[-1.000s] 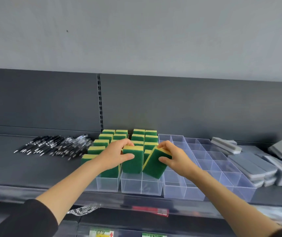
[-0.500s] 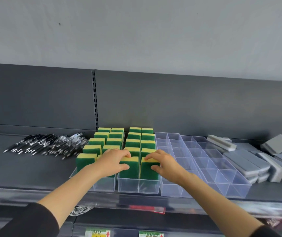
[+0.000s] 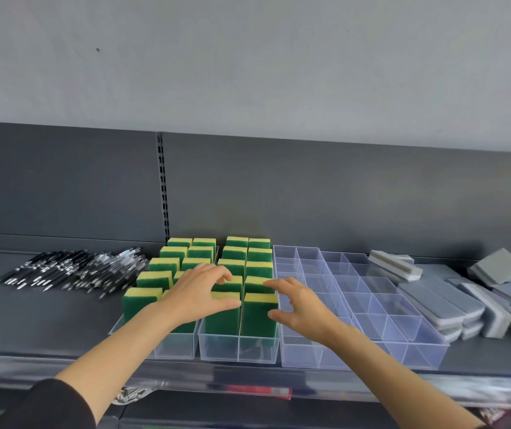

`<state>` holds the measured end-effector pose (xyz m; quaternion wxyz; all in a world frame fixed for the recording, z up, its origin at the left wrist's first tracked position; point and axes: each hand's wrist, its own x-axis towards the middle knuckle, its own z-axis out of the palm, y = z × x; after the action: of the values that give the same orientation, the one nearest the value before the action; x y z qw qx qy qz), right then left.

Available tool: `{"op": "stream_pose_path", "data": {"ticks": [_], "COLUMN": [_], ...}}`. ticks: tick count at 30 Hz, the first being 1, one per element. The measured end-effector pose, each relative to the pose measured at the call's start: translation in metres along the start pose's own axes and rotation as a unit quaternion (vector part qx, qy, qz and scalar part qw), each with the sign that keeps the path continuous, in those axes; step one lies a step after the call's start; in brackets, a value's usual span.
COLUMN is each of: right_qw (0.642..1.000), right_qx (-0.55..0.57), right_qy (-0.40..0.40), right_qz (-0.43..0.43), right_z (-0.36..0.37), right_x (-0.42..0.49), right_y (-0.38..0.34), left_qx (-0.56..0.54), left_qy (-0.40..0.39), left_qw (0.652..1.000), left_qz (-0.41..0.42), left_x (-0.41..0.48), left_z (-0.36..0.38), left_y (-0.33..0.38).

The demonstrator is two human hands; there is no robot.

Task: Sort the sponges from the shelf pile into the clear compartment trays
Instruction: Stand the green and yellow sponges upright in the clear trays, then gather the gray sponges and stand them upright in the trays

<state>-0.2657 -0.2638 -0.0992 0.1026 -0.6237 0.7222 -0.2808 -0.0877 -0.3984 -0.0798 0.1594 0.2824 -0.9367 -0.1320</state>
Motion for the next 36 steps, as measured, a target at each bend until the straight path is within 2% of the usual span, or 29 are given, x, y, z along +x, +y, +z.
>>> {"op": "stream_pose_path", "data": {"ticks": [7, 18, 28, 36], "right_qw": [0.999, 0.983, 0.969, 0.961], "right_qx": [-0.014, -0.055, -0.056, -0.061], "right_qy": [0.046, 0.137, 0.166, 0.186], "right_qz": [0.011, 0.110, 0.173, 0.197], "right_z": [-0.030, -0.103, -0.160, -0.187], "right_x": [-0.017, -0.079, -0.148, -0.194], "right_y": [0.029, 0.114, 0.180, 0.228], "left_qx": [0.002, -0.013, -0.030, -0.026], "left_qy": [0.003, -0.033, -0.071, -0.074], "left_qw": [0.999, 0.995, 0.989, 0.986], "left_qz": [0.043, 0.096, 0.130, 0.145], "left_x": [0.024, 0.082, 0.121, 0.132], "left_z": [0.005, 0.043, 0.095, 0.130], "left_y": [0.032, 0.122, 0.211, 0.272]}}
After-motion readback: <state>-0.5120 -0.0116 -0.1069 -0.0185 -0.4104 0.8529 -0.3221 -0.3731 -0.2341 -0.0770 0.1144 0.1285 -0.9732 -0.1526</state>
